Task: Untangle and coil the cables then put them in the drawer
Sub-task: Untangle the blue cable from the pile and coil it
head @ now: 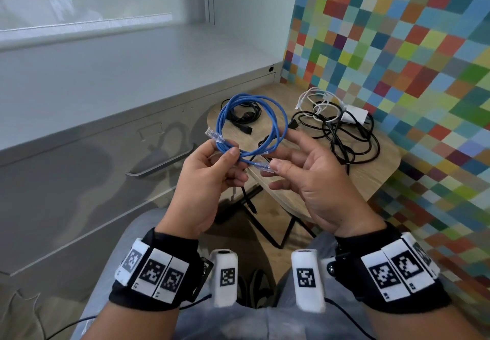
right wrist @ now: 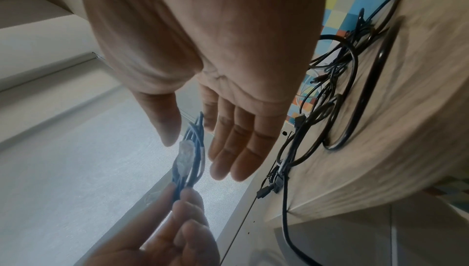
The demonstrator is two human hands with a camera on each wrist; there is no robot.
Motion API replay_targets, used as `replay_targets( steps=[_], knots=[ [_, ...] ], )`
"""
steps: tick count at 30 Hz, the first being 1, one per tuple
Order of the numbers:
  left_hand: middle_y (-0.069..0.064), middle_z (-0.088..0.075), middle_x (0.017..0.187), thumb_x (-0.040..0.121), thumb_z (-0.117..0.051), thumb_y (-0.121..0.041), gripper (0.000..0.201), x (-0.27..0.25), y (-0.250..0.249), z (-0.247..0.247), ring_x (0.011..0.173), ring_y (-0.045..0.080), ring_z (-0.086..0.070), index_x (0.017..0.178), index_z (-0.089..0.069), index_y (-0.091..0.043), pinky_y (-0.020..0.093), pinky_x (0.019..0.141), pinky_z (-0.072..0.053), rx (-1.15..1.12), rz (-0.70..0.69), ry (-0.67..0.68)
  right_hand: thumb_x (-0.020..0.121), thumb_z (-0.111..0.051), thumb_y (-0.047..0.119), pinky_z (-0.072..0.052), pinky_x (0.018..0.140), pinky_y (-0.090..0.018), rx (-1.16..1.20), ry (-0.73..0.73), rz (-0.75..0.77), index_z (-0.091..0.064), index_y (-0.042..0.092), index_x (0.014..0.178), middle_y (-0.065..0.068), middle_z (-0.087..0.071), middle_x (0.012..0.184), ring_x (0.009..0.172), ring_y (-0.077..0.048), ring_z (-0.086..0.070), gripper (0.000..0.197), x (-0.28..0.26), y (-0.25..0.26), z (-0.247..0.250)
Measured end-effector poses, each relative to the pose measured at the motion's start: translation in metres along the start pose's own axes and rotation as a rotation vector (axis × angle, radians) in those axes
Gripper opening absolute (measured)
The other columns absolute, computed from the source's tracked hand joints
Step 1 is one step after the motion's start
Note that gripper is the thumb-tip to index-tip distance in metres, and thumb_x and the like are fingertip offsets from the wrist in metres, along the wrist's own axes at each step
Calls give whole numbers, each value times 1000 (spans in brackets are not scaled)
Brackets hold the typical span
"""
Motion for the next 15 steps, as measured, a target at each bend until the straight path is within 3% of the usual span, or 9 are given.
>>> replay_targets(
  steps=[5, 10, 15],
  knots=[
    [8, -68, 82, 95, -63, -18, 16, 3, 3, 3, 64, 18, -61, 108, -67, -10, 29, 62, -54, 27, 2, -22, 97, -71, 8, -60, 87, -45, -47, -60, -25, -54, 37, 144, -1, -72, 127, 104, -24, -75, 58, 0, -9, 9],
    [8, -68, 81, 102, -58, -11, 7, 12, 0, 16, 61, 18, -60, 105, -64, -9, 26, 57, -51, 61, 3, -114, 96, -74, 21, -55, 92, -31, -192, -60, -49, -53, 43, 143, 12, -66, 133, 114, -9, -70, 56, -3, -15, 22],
    [4, -69, 79, 102, -61, -16, 6, 25, -6, 38, 62, 18, -61, 100, -66, -15, 26, 57, -51, 73, 0, -225, 95, -74, 25, -56, 104, -37, -304, -12, -75, -63, 42, 132, 13, -67, 128, 114, -2, -68, 43, -6, -17, 29]
  ],
)
Point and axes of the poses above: each hand's wrist, its own x-axis towards the middle knuckle, its own z-axis out of the back of the hand, y = z × x, the point moved 3 cm from there along x, towards the middle knuckle
